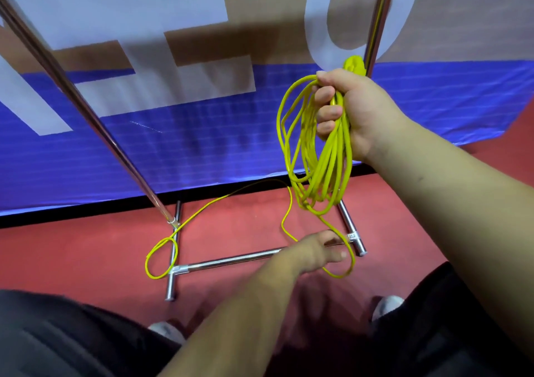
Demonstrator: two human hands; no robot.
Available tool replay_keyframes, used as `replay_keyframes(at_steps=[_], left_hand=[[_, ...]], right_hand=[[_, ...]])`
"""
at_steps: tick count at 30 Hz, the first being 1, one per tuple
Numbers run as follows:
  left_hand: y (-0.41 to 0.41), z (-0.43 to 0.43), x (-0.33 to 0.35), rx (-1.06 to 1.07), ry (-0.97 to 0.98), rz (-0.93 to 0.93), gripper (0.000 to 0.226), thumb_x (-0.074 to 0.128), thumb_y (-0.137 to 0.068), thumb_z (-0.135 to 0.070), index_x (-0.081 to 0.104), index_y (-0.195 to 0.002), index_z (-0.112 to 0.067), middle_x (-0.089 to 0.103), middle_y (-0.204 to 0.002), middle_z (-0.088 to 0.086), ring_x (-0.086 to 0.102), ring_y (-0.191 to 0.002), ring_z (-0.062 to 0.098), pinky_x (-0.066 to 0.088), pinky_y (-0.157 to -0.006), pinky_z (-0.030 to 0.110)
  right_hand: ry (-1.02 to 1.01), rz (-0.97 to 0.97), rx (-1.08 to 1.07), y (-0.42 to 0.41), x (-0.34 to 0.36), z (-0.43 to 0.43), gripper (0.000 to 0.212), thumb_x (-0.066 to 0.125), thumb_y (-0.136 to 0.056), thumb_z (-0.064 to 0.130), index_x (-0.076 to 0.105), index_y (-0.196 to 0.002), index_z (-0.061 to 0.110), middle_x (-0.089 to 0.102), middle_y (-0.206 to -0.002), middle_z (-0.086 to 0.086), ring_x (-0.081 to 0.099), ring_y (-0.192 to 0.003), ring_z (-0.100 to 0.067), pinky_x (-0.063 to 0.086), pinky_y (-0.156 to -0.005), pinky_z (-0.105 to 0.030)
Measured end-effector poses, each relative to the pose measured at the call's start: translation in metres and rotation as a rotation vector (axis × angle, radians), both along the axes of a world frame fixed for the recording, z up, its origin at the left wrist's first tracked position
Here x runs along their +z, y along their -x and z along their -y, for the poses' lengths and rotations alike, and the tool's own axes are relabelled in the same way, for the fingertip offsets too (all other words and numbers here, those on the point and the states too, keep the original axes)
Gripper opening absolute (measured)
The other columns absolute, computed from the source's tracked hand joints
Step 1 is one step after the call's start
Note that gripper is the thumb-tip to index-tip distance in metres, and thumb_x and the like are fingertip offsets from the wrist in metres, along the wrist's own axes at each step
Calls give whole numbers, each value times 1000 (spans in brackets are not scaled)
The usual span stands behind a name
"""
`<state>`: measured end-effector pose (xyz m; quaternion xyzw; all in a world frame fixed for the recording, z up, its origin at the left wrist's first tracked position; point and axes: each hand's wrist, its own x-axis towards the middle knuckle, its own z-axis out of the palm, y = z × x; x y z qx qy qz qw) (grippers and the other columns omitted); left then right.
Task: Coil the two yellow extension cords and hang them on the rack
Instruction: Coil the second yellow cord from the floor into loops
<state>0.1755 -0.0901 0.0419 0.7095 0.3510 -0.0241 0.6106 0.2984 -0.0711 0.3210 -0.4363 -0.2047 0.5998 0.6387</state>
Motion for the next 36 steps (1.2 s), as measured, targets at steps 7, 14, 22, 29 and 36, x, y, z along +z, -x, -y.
replay_keyframes(at_steps=[7, 14, 22, 29, 36], left_hand=[[15, -10, -40, 49, 104, -41, 32, 69, -91, 6, 53, -88, -21, 59, -92, 6, 56, -80, 11, 52, -76, 23], [36, -53, -31, 419, 188, -139, 8, 47, -110, -22, 52, -112, -16, 65, -87, 1, 59, -65, 17, 53, -59, 31], [86, -167, 67, 741, -74, 72, 11, 57, -106, -23, 65, -100, -18, 61, -98, 11, 66, -80, 23, 63, -64, 34], [131, -213, 198, 617, -152, 152, 35, 46, -98, 8, 74, -109, -11, 77, -106, 13, 76, -96, 19, 62, -84, 30], [139, -215, 277, 783, 201, 278, 24, 43, -107, -24, 57, -91, -12, 52, -70, 3, 44, -43, 7, 44, -43, 21]], right_hand=[[10, -39, -7, -10, 3, 1, 21, 57, -106, 30, 56, -87, 19, 47, -57, 11, 36, -39, -3, 30, -39, -19], [17, 29, -3, -14, 0, 1, 20, 57, -105, 29, 57, -88, 18, 46, -58, 11, 34, -39, -3, 29, -39, -19], [20, 51, -9, -15, 2, -1, 19, 57, -104, 28, 56, -88, 18, 44, -57, 11, 33, -38, -3, 28, -38, -19], [-1, 180, 75, -9, -1, -6, 24, 63, -103, 29, 53, -83, 23, 38, -59, 11, 30, -38, -3, 26, -37, -19], [-9, 516, 132, 8, -12, -11, 27, 73, -95, 15, 56, -75, 17, 45, -60, 1, 36, -45, -14, 36, -46, -28]])
